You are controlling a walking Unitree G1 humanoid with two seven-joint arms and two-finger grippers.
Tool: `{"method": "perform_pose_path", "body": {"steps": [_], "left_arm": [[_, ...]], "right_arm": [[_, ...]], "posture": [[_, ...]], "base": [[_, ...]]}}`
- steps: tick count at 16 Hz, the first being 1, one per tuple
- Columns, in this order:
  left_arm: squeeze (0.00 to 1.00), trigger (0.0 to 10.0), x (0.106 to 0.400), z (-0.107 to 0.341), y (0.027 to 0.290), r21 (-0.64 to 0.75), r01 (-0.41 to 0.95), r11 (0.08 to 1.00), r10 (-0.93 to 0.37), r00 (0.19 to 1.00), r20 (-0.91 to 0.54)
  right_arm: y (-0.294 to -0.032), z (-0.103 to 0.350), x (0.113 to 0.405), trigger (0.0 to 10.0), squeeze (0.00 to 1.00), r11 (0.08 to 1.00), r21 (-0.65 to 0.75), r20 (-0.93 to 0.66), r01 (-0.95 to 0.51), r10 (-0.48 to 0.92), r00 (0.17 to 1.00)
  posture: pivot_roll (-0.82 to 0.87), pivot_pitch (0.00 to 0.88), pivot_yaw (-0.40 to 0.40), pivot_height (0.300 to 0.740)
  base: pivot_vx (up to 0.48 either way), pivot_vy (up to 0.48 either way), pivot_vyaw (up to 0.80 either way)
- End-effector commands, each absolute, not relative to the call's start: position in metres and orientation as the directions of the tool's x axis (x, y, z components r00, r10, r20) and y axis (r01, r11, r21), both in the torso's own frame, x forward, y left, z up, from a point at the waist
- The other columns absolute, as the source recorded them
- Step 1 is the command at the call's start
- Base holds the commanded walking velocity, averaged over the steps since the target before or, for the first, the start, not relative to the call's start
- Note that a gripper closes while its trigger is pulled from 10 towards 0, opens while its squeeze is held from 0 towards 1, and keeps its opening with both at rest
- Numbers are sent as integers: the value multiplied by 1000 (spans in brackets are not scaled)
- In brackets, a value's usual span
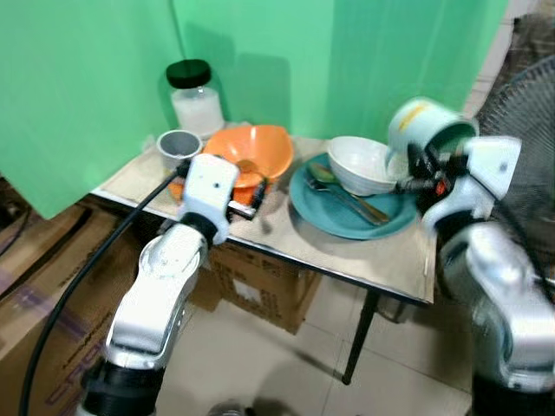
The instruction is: Setting the table
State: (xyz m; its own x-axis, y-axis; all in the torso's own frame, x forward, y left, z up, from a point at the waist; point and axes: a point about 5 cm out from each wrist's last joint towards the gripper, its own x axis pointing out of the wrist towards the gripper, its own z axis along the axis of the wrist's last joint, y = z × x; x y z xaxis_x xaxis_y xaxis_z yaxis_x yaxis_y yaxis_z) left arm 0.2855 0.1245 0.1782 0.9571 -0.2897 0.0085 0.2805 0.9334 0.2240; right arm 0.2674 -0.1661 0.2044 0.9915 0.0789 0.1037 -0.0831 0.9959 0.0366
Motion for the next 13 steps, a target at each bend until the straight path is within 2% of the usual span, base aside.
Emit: {"method": "perform_pose_path", "body": {"steps": [1,3,6,8,9,12,13], "left_arm": [[0,10000,284,184,132,232,223,947,-239,970,43],[0,10000,281,179,144,202,122,972,-131,991,33],[0,10000,279,181,143,198,99,975,-111,993,50],[0,10000,280,182,144,176,63,982,-76,995,68],[0,10000,283,185,145,149,-15,989,-4,991,132],[0,10000,284,188,146,114,-24,993,6,987,163],[0,10000,284,189,148,126,-40,991,17,983,180]], "right_arm": [[-162,211,264,10000,0,997,16,129,-79,77,989],[-161,209,256,10000,0,996,-43,107,-81,86,991],[-170,208,254,10000,0,998,-58,104,-33,39,994],[-170,209,254,10000,0,999,-45,114,-27,33,993],[-171,209,254,10000,0,1000,-20,117,-4,7,993],[-169,209,256,10000,0,995,95,117,-5,-6,993],[-171,209,257,10000,0,997,74,114,23,-32,993]], "posture": [[48,0,53,740],[36,0,57,740],[46,0,48,740],[44,0,49,740],[43,0,47,740],[47,0,44,740],[53,0,44,740]], "base": [[0,0,0],[0,0,-769],[0,0,-790],[0,0,-800],[0,0,-800],[0,0,-800],[0,0,-800]]}}
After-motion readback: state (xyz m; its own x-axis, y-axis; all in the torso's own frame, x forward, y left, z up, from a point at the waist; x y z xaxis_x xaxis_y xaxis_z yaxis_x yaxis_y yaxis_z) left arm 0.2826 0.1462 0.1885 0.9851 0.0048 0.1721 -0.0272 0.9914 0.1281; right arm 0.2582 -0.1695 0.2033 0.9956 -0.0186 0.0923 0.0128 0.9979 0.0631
